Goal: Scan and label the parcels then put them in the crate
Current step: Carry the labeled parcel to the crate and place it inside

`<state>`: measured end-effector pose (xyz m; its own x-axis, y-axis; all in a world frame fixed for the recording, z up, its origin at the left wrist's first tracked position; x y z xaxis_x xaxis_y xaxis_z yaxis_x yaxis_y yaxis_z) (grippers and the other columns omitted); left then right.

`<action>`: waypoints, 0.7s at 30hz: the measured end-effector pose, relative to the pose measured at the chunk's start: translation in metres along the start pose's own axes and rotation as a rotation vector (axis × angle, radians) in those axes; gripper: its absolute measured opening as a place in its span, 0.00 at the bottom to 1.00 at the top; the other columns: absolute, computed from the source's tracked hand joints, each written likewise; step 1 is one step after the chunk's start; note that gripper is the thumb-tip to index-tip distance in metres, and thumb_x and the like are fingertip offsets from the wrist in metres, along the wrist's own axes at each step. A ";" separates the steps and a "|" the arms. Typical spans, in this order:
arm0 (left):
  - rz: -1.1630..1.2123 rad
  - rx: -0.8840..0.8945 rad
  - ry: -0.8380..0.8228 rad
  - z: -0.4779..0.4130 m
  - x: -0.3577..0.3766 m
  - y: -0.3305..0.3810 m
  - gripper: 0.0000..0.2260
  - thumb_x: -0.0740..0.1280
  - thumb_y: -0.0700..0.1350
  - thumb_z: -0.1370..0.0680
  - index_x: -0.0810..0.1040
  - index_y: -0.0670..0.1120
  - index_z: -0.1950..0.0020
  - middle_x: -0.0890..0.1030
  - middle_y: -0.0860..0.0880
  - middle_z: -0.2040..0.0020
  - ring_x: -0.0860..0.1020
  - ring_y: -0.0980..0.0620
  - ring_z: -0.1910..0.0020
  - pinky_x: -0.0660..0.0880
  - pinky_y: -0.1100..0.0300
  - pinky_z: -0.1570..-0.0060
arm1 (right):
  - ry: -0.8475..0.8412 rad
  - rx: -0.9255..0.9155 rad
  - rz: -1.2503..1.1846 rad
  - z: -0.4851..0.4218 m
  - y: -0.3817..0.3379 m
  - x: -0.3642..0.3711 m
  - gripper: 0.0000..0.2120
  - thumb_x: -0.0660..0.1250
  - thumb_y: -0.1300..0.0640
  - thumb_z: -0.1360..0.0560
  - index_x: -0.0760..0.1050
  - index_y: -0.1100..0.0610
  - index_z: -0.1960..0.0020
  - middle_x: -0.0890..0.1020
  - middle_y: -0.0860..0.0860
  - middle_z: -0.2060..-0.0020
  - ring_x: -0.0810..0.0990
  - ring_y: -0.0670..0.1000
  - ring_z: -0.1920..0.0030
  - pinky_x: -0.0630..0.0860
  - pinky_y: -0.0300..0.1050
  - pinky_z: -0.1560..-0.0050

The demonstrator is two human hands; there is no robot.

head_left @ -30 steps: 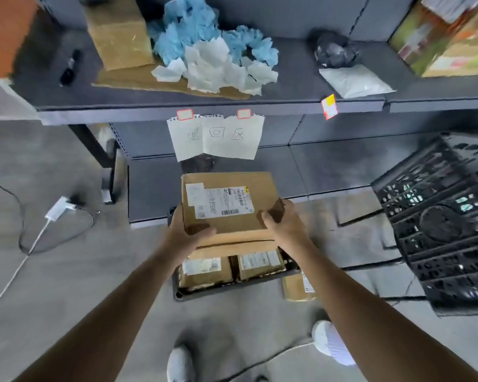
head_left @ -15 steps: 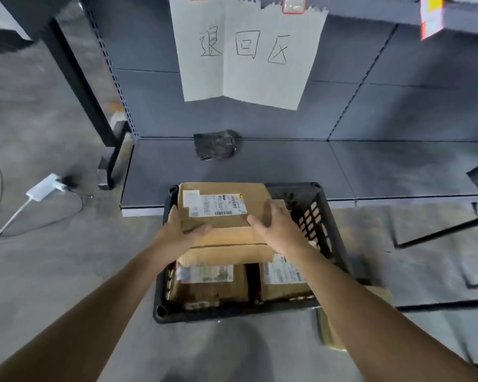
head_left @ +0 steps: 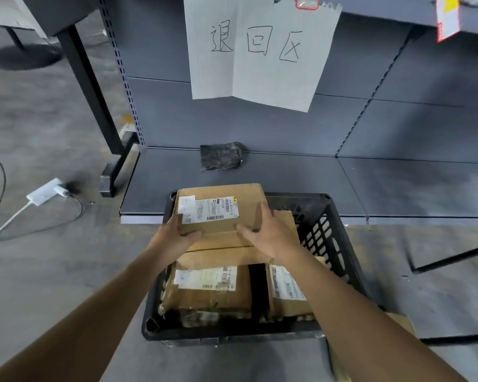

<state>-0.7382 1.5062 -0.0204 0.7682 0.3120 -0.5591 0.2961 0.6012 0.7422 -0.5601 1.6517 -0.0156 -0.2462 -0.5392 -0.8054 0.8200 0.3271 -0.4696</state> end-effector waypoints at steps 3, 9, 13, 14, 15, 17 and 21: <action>-0.105 -0.002 0.011 0.002 -0.003 0.009 0.22 0.69 0.49 0.23 0.70 0.51 0.30 0.78 0.50 0.38 0.76 0.46 0.40 0.74 0.47 0.39 | -0.033 0.017 0.036 0.001 -0.002 -0.004 0.49 0.60 0.25 0.30 0.42 0.45 0.20 0.55 0.53 0.21 0.64 0.58 0.25 0.68 0.57 0.30; -0.232 -0.080 0.028 0.006 -0.010 0.013 0.31 0.68 0.57 0.27 0.62 0.52 0.27 0.68 0.43 0.35 0.71 0.41 0.38 0.74 0.43 0.40 | -0.064 0.003 -0.016 0.007 -0.004 -0.012 0.48 0.62 0.27 0.30 0.43 0.42 0.20 0.50 0.52 0.20 0.57 0.57 0.22 0.62 0.59 0.27; -0.266 -0.070 0.052 0.013 -0.011 0.019 0.31 0.66 0.59 0.26 0.61 0.52 0.27 0.67 0.43 0.34 0.69 0.41 0.37 0.74 0.42 0.40 | -0.003 -0.013 -0.016 0.013 -0.009 -0.016 0.46 0.60 0.27 0.28 0.45 0.45 0.20 0.55 0.51 0.22 0.62 0.57 0.24 0.67 0.58 0.30; -0.270 -0.067 0.061 0.015 -0.011 0.021 0.31 0.66 0.59 0.26 0.61 0.51 0.27 0.67 0.43 0.34 0.69 0.41 0.37 0.74 0.42 0.40 | 0.020 -0.020 -0.013 0.016 -0.010 -0.019 0.44 0.60 0.29 0.27 0.46 0.46 0.20 0.57 0.51 0.23 0.64 0.57 0.26 0.69 0.56 0.32; -0.276 -0.039 0.070 0.018 -0.011 0.025 0.31 0.66 0.59 0.26 0.61 0.51 0.27 0.68 0.43 0.34 0.69 0.41 0.37 0.74 0.43 0.40 | 0.041 -0.022 -0.011 0.020 -0.011 -0.022 0.43 0.60 0.30 0.26 0.46 0.47 0.20 0.57 0.52 0.24 0.65 0.57 0.26 0.69 0.55 0.33; -0.314 0.014 0.077 0.022 -0.010 0.035 0.29 0.65 0.58 0.24 0.61 0.49 0.26 0.69 0.43 0.34 0.68 0.42 0.36 0.73 0.43 0.40 | 0.073 -0.010 0.005 0.026 -0.011 -0.029 0.42 0.59 0.31 0.24 0.46 0.49 0.20 0.56 0.53 0.23 0.63 0.57 0.26 0.68 0.55 0.33; -0.307 0.129 0.105 0.033 -0.018 0.050 0.27 0.67 0.55 0.24 0.66 0.47 0.28 0.73 0.43 0.36 0.72 0.41 0.39 0.75 0.44 0.42 | 0.167 -0.060 0.047 0.043 -0.016 -0.043 0.40 0.56 0.32 0.23 0.50 0.52 0.20 0.58 0.53 0.23 0.62 0.57 0.25 0.66 0.55 0.31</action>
<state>-0.7187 1.5068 0.0392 0.5717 0.2087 -0.7935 0.5790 0.5826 0.5704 -0.5404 1.6367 0.0423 -0.2944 -0.3872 -0.8737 0.8017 0.3975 -0.4463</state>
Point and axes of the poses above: each hand's wrist, its own z-axis away from the middle knuckle, its own x-axis out of the palm, y = z × x, the point moved 5 cm from there along -z, towards the middle knuckle
